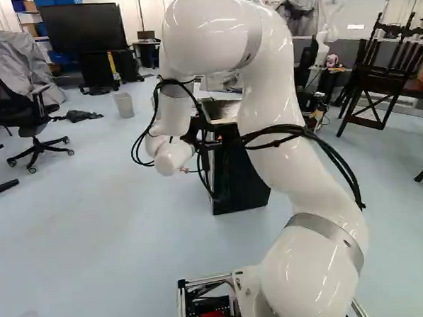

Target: Grab a drink from the fridge

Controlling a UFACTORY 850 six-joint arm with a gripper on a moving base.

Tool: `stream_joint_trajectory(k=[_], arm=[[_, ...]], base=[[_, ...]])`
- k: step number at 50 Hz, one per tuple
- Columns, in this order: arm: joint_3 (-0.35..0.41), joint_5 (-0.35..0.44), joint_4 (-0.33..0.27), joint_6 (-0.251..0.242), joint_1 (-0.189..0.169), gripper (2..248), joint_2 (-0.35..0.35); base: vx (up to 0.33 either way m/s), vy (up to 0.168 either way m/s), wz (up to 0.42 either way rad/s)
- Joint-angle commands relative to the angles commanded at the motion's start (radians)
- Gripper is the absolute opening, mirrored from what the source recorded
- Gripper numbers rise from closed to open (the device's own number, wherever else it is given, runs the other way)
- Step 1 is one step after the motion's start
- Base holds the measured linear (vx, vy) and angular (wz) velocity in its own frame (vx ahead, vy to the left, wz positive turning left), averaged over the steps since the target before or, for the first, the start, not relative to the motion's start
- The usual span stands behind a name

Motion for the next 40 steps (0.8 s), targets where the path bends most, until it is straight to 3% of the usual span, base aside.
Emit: stream_joint_trajectory(k=[19,40], arm=[[-0.072,0.053,0.086,0.000,-0.004,247,-0.089],[-0.133,0.057,0.096,0.000,-0.027,247,-0.128]], base=[[0.000,0.000,0.000],[0.000,0.000,0.000]])
